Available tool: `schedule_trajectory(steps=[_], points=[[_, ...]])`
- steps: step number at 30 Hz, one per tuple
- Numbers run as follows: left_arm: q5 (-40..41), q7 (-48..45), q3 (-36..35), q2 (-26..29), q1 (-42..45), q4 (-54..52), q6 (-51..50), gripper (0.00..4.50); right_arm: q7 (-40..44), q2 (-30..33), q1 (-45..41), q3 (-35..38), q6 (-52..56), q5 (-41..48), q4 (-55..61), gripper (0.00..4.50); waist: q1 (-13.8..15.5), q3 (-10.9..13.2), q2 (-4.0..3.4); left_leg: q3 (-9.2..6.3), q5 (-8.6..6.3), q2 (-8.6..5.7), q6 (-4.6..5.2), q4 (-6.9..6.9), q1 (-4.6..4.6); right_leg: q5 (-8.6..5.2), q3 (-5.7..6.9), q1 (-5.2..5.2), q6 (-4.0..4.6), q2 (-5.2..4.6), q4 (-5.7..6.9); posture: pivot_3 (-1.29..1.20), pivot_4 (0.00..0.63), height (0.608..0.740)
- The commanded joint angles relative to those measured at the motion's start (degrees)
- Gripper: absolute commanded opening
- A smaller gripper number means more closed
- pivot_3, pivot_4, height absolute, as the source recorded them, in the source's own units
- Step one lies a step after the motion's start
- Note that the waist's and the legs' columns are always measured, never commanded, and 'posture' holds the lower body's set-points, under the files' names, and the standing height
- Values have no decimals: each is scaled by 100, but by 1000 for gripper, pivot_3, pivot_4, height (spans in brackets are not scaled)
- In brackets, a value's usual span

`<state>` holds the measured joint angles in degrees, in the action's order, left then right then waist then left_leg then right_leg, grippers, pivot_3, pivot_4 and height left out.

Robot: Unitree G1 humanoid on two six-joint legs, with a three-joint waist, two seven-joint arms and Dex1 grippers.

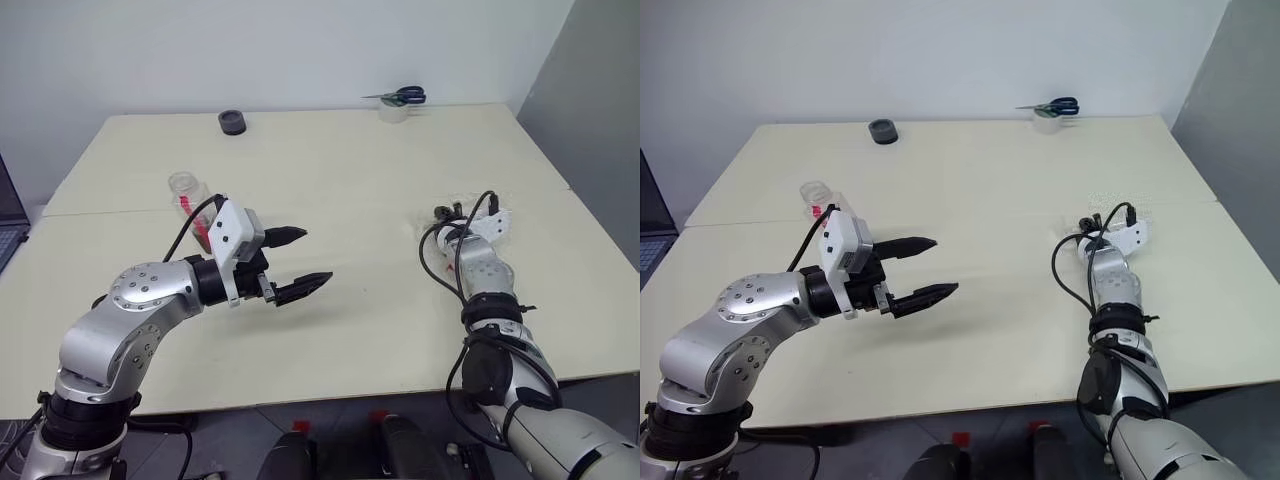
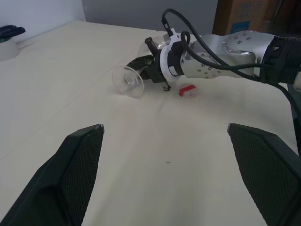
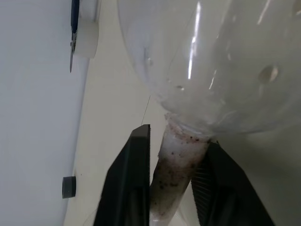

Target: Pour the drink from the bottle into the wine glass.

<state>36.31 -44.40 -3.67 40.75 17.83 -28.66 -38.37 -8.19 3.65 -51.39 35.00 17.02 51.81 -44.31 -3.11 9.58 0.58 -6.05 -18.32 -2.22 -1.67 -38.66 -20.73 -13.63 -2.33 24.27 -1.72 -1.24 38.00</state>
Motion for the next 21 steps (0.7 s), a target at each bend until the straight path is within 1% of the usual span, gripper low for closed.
schedule_trajectory(steps=[1, 2, 4, 5, 7, 8, 9, 11, 14, 15, 17, 21], points=[[-15, 30, 11, 2, 129, -117, 25, 4500, 103, 9, 5, -281, 145, -328, 202, 258, 9, -1, -1, -1, 0, -1, 0, 0, 1, 0, 0, -2, 0, 0, 0, 0, 150, 740], [-17, 43, 8, 1, 141, -117, 20, 4500, 167, 10, 17, -448, 183, -479, 319, 237, 11, 0, -1, -6, 0, -2, 0, -2, 0, 0, 1, -4, 0, -1, -1, 0, 150, 740], [-7, 63, -18, 8, 121, -140, 7, 4500, 440, 67, 99, -1072, 194, -1061, 670, 237, 3, 0, -2, -2, 0, -2, 0, -2, -1, 0, 1, -1, 0, 0, 0, 0, 150, 740], [5, 74, -42, 19, 78, -172, -4, 4500, 639, 108, 179, -1470, 130, -1437, 884, 237, -7, 0, -2, 0, 0, -2, 0, -1, -2, 0, 1, 2, 0, -1, 0, 0, 150, 740], [43, 90, -92, 50, -88, -304, -27, 4500, 1280, 239, 453, -2545, -228, -2396, 1416, 237, -21, 1, -4, 2, 0, -1, -1, 3, -4, 0, -1, 9, 0, 0, 0, 0, 150, 740], [63, 108, -105, 54, -160, -371, -42, 4500, 1482, 264, 616, -2920, -398, -2747, 1597, 237, -25, 1, -4, 3, 1, -1, -3, 6, -6, 0, -1, 13, 0, 0, -1, 0, 150, 740], [84, 132, -111, 51, -211, -426, -61, 4500, 1578, 254, 757, -3134, -499, -2959, 1712, 237, -25, 1, -4, 6, 3, -1, -5, 14, -5, 0, -4, 16, 0, -1, -3, 0, 150, 740], [142, 188, -130, 44, -286, -538, -117, 4500, 1567, 189, 1049, -3347, -570, -3235, 1864, 237, -21, 1, -3, 5, 9, 1, -16, 16, -6, 0, -5, 18, 0, -4, -4, 0, 150, 740], [198, 258, -180, 47, -361, -629, -181, 4500, 1950, 388, 1586, -4123, -893, -4042, 2285, 237, -6, 1, -3, 1, 12, 0, -22, 17, -7, 0, -4, 18, 0, -14, -4, 0, 150, 740], [208, 281, -199, 53, -393, -653, -190, 4500, 2024, 434, 1782, -4274, -889, -4189, 2460, 237, 3, 0, -1, 1, 12, 0, -22, 16, -6, 0, -4, 16, 0, -14, -5, 0, 150, 740], [253, 318, -255, 72, -479, -714, -214, 4500, 2005, 491, 2321, -4308, -566, -4235, 2921, 237, 11, -2, 1, -3, 12, -2, -22, 16, -5, 0, -3, 12, 0, -13, -8, 0, 150, 740], [300, 343, -296, 71, -624, -799, -241, 4500, 2055, 680, 3087, -4270, -114, -4349, 3686, 237, 42, -8, 3, -9, 11, 0, -23, 17, -1, -1, -4, 5, 0, -13, -12, 0, 150, 740]])
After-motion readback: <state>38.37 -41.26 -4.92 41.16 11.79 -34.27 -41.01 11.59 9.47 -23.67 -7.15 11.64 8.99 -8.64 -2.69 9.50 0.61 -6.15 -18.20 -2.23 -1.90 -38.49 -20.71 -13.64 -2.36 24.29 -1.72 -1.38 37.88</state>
